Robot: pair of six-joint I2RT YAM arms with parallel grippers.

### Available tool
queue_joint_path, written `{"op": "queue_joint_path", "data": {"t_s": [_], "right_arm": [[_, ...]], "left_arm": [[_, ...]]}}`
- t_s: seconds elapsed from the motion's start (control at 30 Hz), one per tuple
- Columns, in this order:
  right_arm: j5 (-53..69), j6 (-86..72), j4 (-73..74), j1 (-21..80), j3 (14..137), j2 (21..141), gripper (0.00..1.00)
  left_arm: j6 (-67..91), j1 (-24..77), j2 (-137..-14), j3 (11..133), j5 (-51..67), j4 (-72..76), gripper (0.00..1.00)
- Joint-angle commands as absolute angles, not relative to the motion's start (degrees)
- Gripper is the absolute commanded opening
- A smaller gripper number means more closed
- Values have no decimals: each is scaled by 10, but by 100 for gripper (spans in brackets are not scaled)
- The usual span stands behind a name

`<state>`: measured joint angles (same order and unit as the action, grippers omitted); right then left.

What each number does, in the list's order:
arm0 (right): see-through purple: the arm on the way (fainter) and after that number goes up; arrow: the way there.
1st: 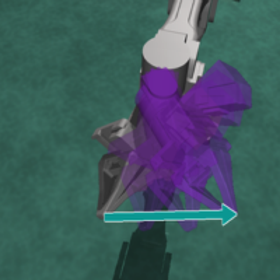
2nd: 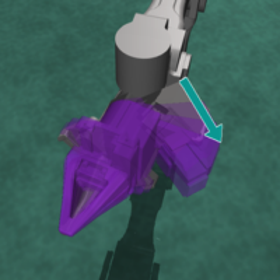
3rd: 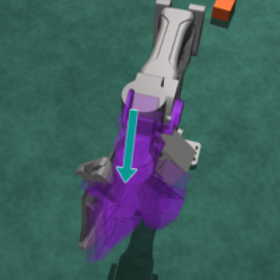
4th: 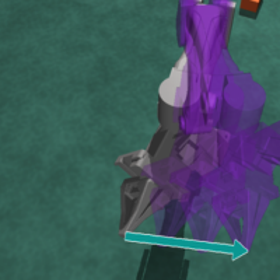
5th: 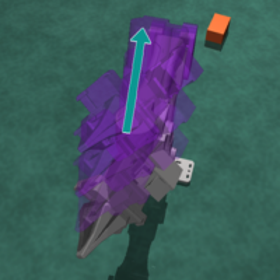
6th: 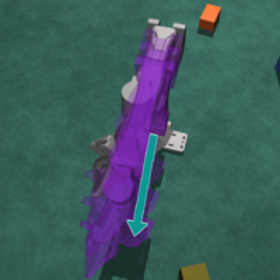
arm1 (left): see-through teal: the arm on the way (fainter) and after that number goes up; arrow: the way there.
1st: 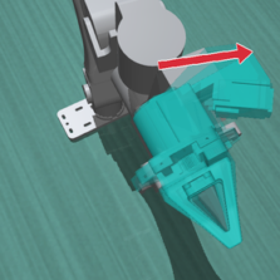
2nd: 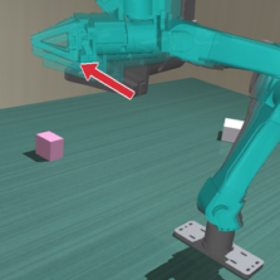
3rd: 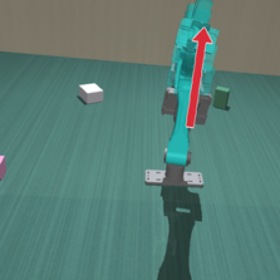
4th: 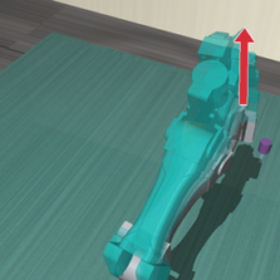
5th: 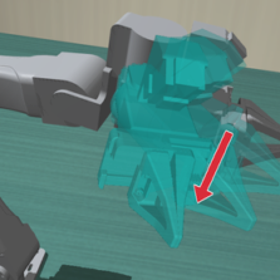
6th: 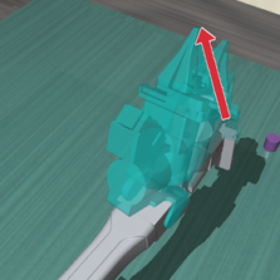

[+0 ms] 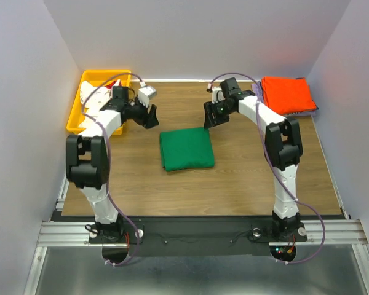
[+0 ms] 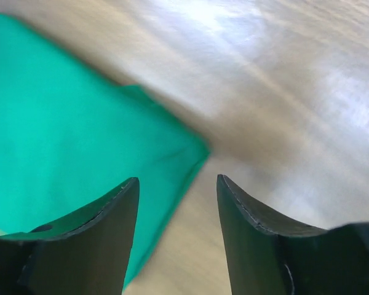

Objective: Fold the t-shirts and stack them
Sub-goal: Fold the tshirt

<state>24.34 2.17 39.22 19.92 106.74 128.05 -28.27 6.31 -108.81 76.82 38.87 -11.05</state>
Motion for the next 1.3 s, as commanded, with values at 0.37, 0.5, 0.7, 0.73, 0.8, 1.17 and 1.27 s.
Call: {"op": "queue_joint_path", "data": {"t_s": [0.37,0.5,0.7,0.73,0.8,1.17,1.27], "right_arm": [[527,-129,275,202,1034,1273,32],[520,-141,248,202,1014,1304,30],[483,-174,199,197,992,1347,30],[476,-176,194,194,995,1353,30],[462,-178,193,183,1005,1371,31],[545,-255,146,155,955,1230,90],[562,-305,91,156,891,1155,100]], "left_arm": [[313,80,-966,522,613,376,97],[390,83,-1028,485,603,504,97],[413,76,-1164,539,590,530,97],[412,71,-1177,550,587,522,97],[405,62,-1200,575,577,498,97],[395,41,-1062,577,642,463,98],[399,47,-1011,552,658,454,98]]}}
